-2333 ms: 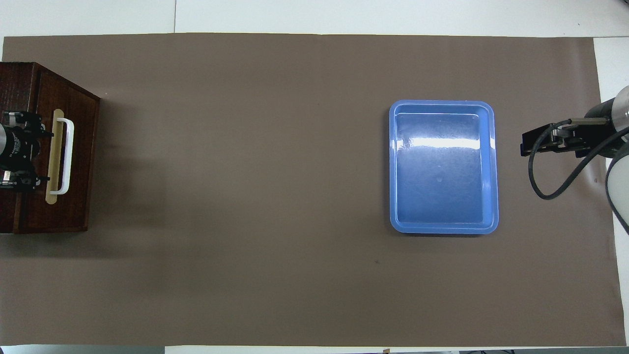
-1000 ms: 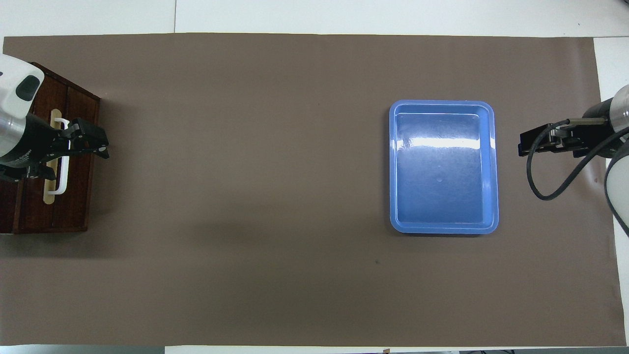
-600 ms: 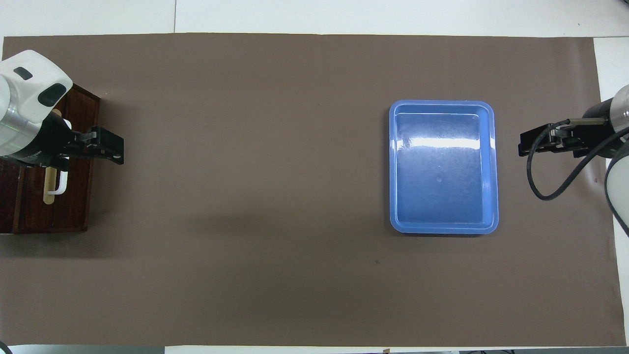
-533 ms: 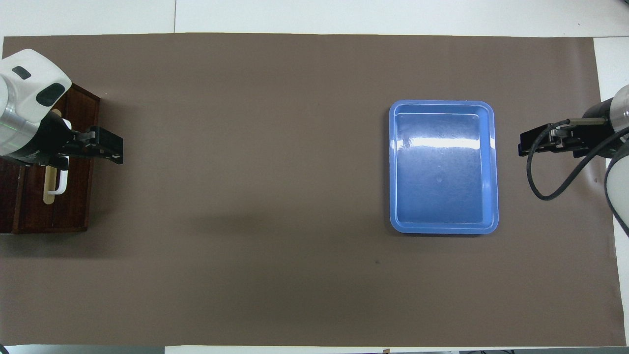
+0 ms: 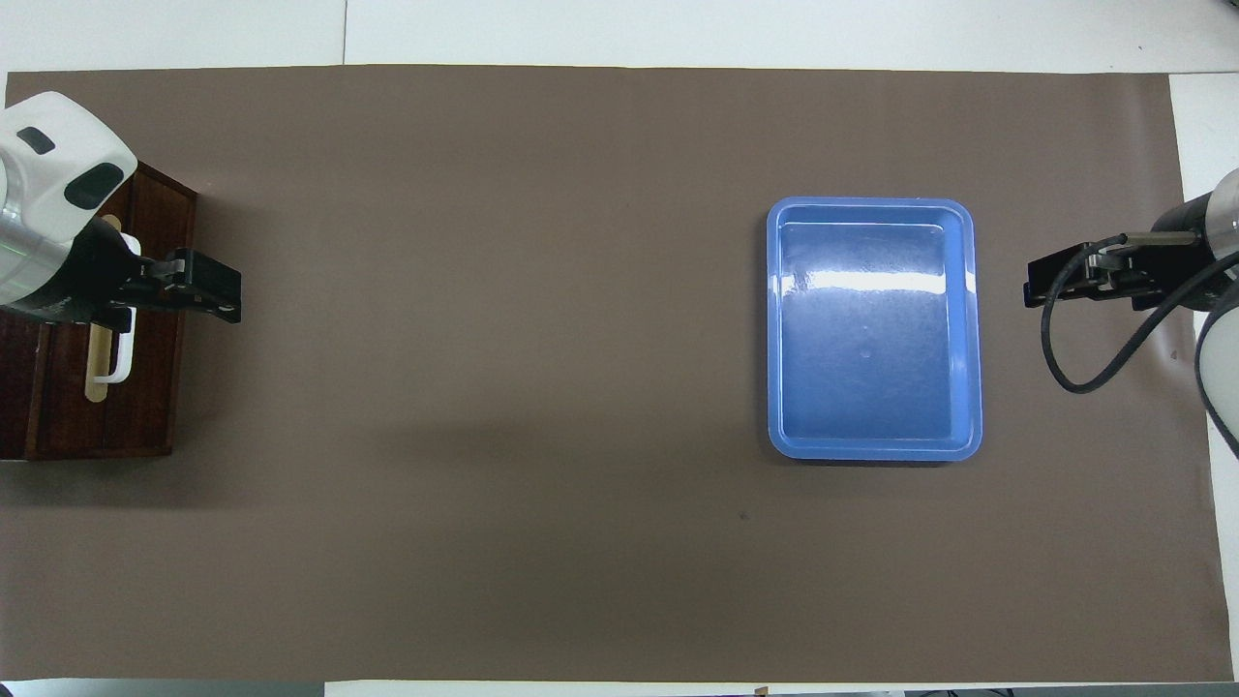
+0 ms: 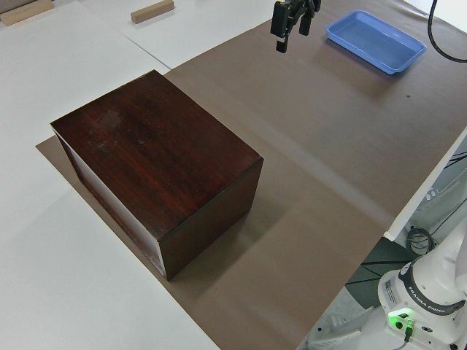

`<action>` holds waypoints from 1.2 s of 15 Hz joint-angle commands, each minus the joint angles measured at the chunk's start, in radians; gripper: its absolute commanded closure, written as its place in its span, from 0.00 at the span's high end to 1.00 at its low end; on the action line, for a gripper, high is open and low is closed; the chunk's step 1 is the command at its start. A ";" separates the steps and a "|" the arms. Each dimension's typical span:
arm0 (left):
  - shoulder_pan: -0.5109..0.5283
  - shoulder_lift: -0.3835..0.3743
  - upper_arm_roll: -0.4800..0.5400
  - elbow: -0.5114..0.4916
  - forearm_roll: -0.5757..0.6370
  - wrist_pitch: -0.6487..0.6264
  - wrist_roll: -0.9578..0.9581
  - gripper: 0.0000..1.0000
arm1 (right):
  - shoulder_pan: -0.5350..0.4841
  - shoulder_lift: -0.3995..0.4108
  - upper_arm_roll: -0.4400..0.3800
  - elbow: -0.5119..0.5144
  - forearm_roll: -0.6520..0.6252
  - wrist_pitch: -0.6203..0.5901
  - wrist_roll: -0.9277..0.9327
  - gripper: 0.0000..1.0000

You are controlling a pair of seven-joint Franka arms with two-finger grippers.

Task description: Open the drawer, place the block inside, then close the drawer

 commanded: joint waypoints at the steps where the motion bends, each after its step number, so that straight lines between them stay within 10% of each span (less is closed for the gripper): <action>1: -0.007 -0.011 0.010 0.016 -0.001 -0.035 0.023 1.00 | -0.023 -0.013 0.014 -0.010 0.018 0.000 -0.014 1.00; 18: 0.005 -0.034 0.069 -0.009 -0.008 -0.017 0.094 1.00 | -0.023 -0.013 0.014 -0.012 0.016 0.000 -0.014 1.00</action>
